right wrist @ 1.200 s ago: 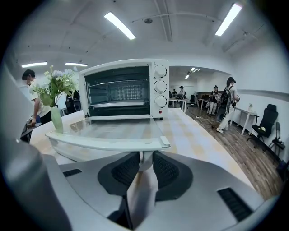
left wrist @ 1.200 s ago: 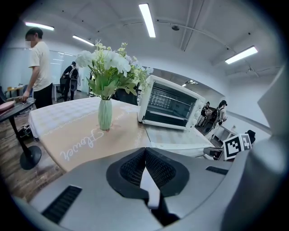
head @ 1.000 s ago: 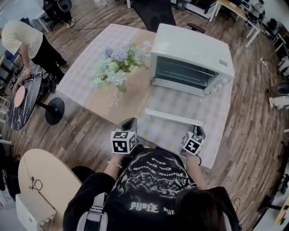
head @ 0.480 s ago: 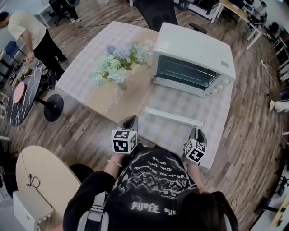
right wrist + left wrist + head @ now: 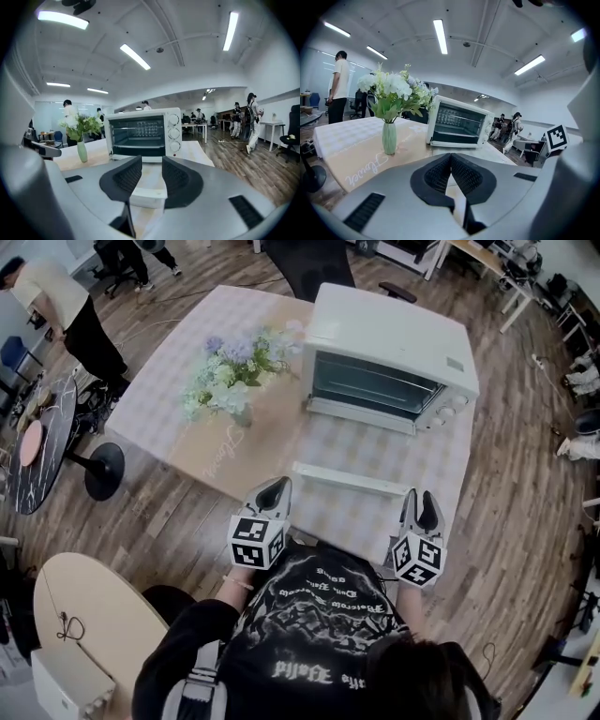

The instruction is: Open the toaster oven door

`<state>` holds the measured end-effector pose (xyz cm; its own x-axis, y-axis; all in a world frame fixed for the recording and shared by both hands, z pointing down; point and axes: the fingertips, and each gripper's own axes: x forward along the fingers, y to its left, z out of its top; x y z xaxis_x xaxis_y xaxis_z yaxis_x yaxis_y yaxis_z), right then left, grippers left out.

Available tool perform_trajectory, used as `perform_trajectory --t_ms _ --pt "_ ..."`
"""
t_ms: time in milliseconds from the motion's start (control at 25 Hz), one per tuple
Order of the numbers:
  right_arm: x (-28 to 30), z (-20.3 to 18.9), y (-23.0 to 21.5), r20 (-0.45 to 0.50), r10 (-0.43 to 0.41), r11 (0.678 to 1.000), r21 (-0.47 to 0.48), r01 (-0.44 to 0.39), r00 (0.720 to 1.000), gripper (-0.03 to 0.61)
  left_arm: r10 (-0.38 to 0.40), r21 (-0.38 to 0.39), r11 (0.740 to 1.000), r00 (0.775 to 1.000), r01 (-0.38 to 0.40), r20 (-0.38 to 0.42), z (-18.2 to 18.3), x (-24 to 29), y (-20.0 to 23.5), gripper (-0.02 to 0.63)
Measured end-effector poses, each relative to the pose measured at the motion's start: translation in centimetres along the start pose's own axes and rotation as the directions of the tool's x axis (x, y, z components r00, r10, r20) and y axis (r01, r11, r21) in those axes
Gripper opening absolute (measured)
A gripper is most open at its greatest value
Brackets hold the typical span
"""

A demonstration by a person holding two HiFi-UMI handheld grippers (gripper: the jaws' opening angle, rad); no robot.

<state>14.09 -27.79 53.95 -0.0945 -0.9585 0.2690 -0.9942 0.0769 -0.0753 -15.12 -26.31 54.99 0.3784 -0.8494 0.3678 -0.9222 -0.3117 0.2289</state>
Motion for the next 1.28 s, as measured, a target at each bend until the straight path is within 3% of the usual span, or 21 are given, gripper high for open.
perform_trajectory --t_ms 160,320,560,800,920,1280 --pt "-0.9 3.1 0.9 0.1 0.072 0.997 0.018 -0.074 0.992 0.152 -0.021 -0.009 1.0 0.999 0.022 0.046 1.1 -0.2 -0.8 0.018" --pt "-1.6 4.9 1.6 0.128 0.093 0.995 -0.029 -0.09 0.987 0.152 -0.034 -0.012 0.999 0.997 0.035 0.07 1.9 -0.5 -1.4 0.02" --pt "-2.0 4.8 3.1 0.107 0.151 0.988 -0.048 -0.147 0.983 0.142 -0.038 -0.018 0.999 0.996 0.039 0.076 1.9 -0.6 -1.4 0.018" --pt "-2.5 4.1 3.3 0.089 0.138 0.989 -0.066 -0.133 0.986 0.075 -0.057 -0.003 0.998 0.995 0.058 0.076 1.9 -0.8 -2.0 0.02" --pt "-2.9 4.2 3.3 0.093 0.128 0.991 -0.06 -0.123 0.987 0.011 -0.063 0.007 0.998 0.995 0.062 0.075 1.8 -0.9 -2.1 0.018" --pt "-3.4 4.0 3.4 0.086 0.139 0.988 -0.081 -0.132 0.987 0.008 -0.074 0.013 0.997 0.995 0.074 0.073 1.9 -0.8 -2.6 0.019"
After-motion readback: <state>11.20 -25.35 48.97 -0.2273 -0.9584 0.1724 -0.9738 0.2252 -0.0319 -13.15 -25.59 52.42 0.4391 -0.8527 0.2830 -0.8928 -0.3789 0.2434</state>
